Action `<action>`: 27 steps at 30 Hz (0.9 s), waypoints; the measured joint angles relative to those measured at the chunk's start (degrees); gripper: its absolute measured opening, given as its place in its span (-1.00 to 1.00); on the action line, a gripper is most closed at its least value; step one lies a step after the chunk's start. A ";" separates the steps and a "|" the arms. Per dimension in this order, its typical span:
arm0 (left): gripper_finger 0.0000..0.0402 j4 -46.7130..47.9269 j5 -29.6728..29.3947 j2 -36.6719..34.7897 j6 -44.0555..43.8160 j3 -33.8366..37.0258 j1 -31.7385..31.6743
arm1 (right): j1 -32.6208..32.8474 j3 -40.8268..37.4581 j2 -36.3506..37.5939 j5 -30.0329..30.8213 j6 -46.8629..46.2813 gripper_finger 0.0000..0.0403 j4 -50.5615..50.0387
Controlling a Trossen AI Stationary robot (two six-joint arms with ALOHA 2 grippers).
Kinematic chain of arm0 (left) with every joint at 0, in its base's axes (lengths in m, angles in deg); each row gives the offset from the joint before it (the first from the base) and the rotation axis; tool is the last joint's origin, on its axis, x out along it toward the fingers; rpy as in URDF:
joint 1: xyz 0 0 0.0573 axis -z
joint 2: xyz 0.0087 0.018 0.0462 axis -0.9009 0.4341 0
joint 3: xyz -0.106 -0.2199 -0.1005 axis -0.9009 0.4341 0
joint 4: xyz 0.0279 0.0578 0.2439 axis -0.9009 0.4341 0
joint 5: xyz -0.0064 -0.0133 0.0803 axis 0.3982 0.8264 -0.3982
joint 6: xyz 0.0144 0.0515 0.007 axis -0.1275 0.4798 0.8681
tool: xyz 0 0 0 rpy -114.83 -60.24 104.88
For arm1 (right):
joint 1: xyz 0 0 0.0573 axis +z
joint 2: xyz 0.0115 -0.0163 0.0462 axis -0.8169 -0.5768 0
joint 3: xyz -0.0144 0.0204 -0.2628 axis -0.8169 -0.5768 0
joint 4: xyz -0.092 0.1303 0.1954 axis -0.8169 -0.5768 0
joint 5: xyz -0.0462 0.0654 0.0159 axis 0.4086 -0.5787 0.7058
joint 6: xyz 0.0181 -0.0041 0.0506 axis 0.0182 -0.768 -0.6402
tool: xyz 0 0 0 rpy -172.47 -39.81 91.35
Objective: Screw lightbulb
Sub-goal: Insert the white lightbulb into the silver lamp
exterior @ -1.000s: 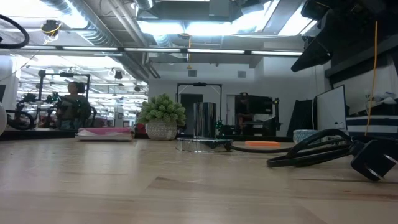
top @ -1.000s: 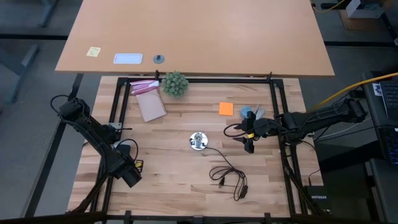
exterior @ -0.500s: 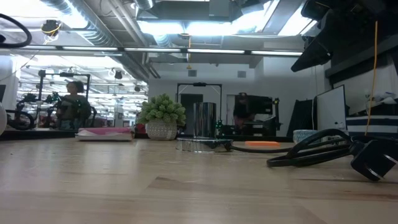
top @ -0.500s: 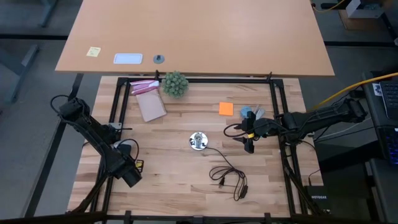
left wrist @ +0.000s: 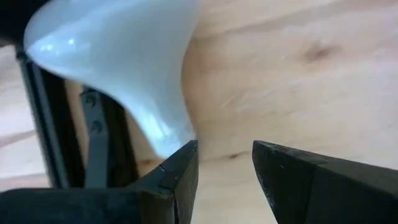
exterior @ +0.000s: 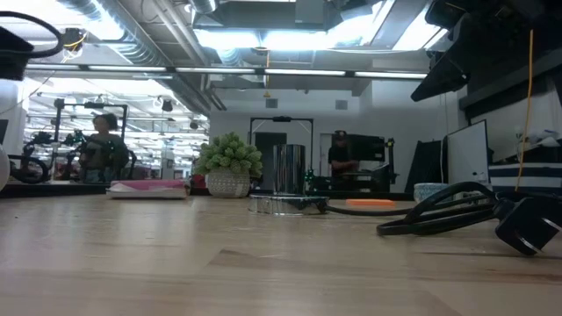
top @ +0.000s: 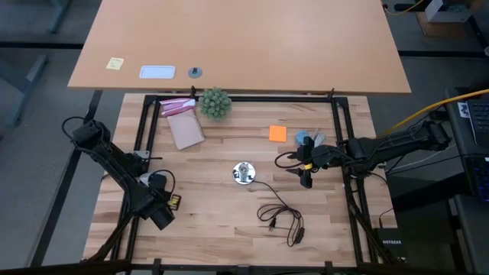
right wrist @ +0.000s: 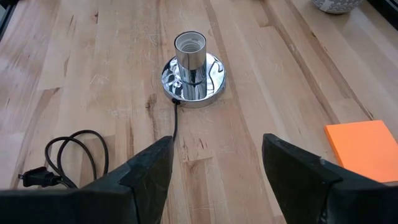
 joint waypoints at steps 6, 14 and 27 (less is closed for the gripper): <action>-0.30 0.56 -6.36 0.00 -10.88 0.02 -0.05 | 0.00 0.00 0.00 -0.01 0.01 0.22 -0.02; -0.30 0.47 -6.09 0.00 -15.98 0.02 -0.04 | 0.00 0.00 0.00 0.00 0.00 0.22 0.00; -0.30 5.26 8.20 0.00 -26.45 0.04 -0.02 | 0.00 0.00 -0.01 -0.02 0.01 0.22 -0.02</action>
